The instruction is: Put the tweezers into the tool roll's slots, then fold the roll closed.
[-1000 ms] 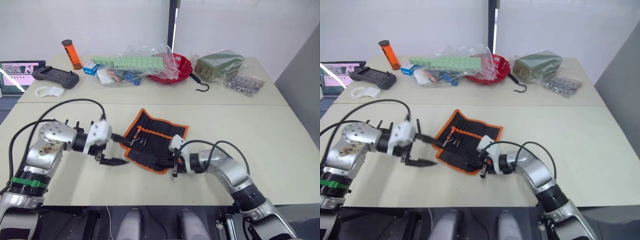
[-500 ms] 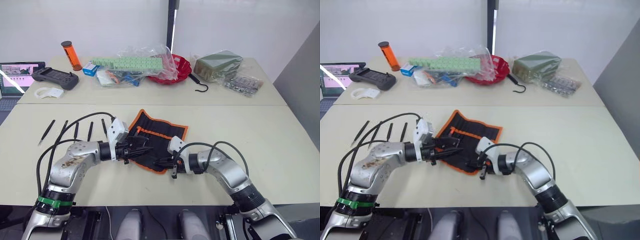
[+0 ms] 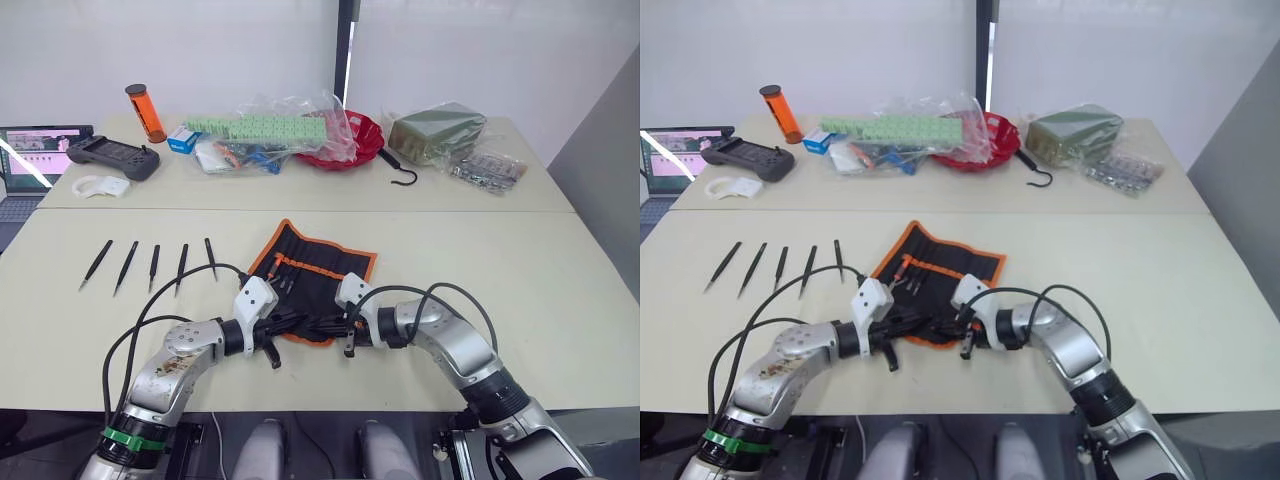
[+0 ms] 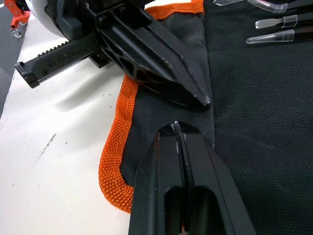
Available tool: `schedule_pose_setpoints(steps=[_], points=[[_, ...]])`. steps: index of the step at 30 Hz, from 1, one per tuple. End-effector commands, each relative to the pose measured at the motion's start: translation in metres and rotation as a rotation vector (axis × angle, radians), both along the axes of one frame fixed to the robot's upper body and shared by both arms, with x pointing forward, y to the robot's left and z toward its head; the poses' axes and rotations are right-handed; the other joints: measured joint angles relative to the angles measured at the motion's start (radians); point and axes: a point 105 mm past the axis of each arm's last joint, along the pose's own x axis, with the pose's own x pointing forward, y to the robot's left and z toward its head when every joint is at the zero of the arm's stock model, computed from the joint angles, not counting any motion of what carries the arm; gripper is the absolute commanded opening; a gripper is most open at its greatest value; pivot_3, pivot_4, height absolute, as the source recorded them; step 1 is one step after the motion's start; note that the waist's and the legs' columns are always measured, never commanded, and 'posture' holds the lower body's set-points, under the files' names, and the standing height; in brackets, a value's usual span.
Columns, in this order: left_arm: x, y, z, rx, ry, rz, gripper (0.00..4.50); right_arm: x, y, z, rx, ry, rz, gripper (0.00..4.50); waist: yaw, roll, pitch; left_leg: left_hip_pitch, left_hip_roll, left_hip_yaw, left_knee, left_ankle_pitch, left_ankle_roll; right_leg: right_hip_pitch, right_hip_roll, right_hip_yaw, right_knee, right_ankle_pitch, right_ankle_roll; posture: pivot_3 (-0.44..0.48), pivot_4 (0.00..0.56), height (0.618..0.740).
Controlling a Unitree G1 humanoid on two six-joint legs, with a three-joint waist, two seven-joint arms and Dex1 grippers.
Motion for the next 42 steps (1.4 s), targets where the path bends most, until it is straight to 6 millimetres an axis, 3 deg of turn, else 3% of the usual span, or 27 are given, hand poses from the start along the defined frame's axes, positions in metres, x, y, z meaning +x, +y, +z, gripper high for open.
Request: schedule_pose_setpoints(steps=[1, 4, 11, 18, 22, 27, 30, 34, 42], points=[[0.003, 0.018, -0.013, 0.025, 0.003, 0.105, 0.02, -0.007, -0.008, -0.028, -0.09, 0.078, -0.014, 0.0, 0.001, 0.0, 0.0, 0.003, 0.0, 0.0, -0.001, 0.0, 0.0, 0.003, 0.0, 0.0, -0.001, 0.0, 0.0, 0.0, 0.15, 0.74], [0.004, 0.035, -0.016, -0.012, -0.003, 0.188, 0.02, -0.008, -0.008, -0.029, -0.096, 0.087, -0.007, 0.0, 0.0, 0.001, -0.003, 0.012, 0.0, 0.001, -0.007, 0.0, 0.0, 0.011, 0.0, 0.0, -0.007, -0.003, -0.002, 0.0, 0.15, 0.74], [0.013, 0.07, -0.014, -0.117, 0.0, 0.382, 0.02, -0.011, -0.008, -0.03, -0.099, 0.104, 0.001, 0.0, -0.001, 0.003, -0.006, 0.013, 0.0, 0.001, -0.01, 0.0, 0.0, 0.011, 0.0, 0.0, -0.007, -0.004, -0.003, 0.0, 0.15, 0.74], [0.013, 0.077, -0.022, -0.093, 0.017, 0.396, 0.02, -0.001, -0.007, -0.02, -0.068, 0.044, -0.019, 0.0, -0.002, 0.007, -0.009, 0.013, 0.0, 0.001, -0.011, 0.0, 0.0, 0.011, 0.0, 0.0, -0.008, -0.004, -0.003, 0.0, 0.15, 0.74], [0.008, 0.067, -0.025, -0.064, 0.01, 0.336, 0.02, 0.005, 0.003, 0.033, 0.13, -0.02, 0.002, 0.0, -0.002, 0.008, -0.009, 0.013, 0.0, 0.001, -0.012, 0.0, 0.0, 0.011, 0.0, 0.0, -0.008, -0.004, -0.003, 0.0, 0.15, 0.74], [0.011, 0.068, -0.028, 0.032, -0.03, 0.311, 0.02, 0.0, 0.014, 0.055, 0.128, -0.061, 0.139, 0.0, -0.002, 0.008, -0.009, 0.012, 0.0, 0.002, -0.012, 0.0, 0.0, 0.01, 0.0, 0.0, -0.008, -0.004, -0.003, 0.0, 0.15, 0.74], [0.015, 0.071, -0.027, 0.075, -0.058, 0.302, 0.02, 0.011, 0.024, 0.05, 0.111, -0.081, 0.142, 0.0, -0.003, 0.008, -0.009, 0.013, 0.001, 0.001, -0.013, 0.0, 0.0, 0.01, 0.0, 0.0, -0.008, -0.005, -0.005, 0.0, 0.15, 0.74], [0.018, 0.072, -0.027, 0.122, -0.081, 0.284, 0.02, 0.028, 0.034, 0.027, 0.057, -0.092, 0.113, 0.0, 0.002, 0.008, -0.009, 0.013, 0.0, 0.001, -0.013, 0.0, 0.0, 0.009, 0.0, 0.0, -0.008, -0.005, -0.005, 0.0, 0.15, 0.74], [0.025, 0.081, -0.028, 0.155, -0.088, 0.303, 0.02, 0.01, 0.02, -0.009, 0.02, 0.0, 0.159, 0.0, 0.003, 0.008, -0.009, 0.013, 0.0, 0.001, -0.014, 0.0, 0.0, 0.01, 0.0, 0.0, -0.007, -0.005, -0.005, 0.0, 0.15, 0.74]])
